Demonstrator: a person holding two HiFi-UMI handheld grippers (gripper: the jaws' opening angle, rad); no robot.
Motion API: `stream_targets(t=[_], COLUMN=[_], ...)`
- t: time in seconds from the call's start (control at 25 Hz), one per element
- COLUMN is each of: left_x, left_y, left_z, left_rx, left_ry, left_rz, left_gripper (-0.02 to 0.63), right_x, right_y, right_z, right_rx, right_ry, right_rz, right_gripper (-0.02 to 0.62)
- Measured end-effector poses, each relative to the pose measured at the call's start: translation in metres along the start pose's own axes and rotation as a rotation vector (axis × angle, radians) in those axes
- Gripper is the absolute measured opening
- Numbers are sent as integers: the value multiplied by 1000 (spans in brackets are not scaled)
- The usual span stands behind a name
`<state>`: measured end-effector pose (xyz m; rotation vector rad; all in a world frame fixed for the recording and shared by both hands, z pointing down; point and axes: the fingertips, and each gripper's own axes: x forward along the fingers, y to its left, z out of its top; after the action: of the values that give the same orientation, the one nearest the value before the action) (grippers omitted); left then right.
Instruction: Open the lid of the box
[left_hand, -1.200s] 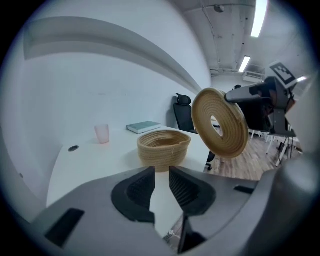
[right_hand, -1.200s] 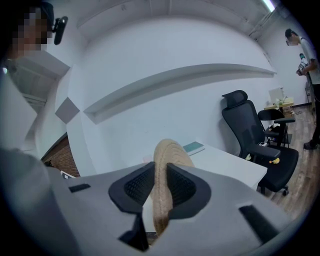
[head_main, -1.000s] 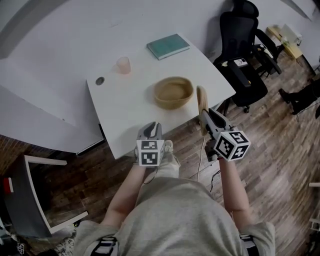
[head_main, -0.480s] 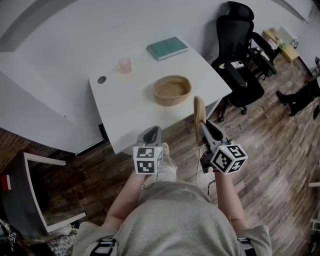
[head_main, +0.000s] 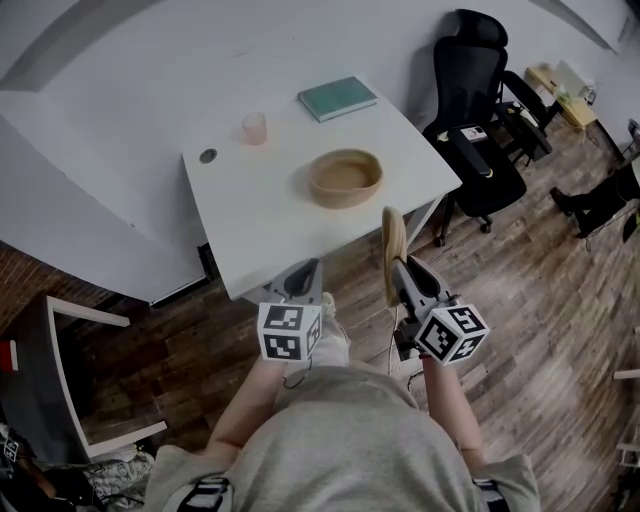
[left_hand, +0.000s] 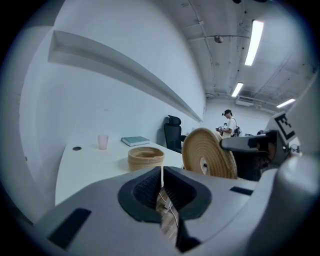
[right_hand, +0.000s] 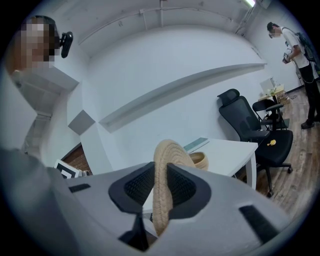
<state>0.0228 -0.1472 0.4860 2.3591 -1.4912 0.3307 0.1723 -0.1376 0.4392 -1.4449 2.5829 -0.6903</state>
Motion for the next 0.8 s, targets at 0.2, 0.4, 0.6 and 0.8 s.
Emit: stream_targets(t=[0.2, 0.4, 0.6, 0.8], left_x=[-8, -10, -11, -9], left_y=[-6, -10, -7, -6], left_z=[-1, -2, -4, -2], left_rx=[-1, 0, 3, 3], left_ry=[2, 2, 7, 1], left_rz=[-19, -28, -32, -43], left_gripper=[14, 14, 14, 14], right_x=[-5, -8, -7, -4], right_y=[4, 4, 7, 8], right_z=[-8, -7, -6, -4], right_rx=[7, 6, 6, 0], right_ry=[8, 5, -4, -10], right_rz=[-1, -3, 2, 4], right_gripper=[80, 78, 80, 78])
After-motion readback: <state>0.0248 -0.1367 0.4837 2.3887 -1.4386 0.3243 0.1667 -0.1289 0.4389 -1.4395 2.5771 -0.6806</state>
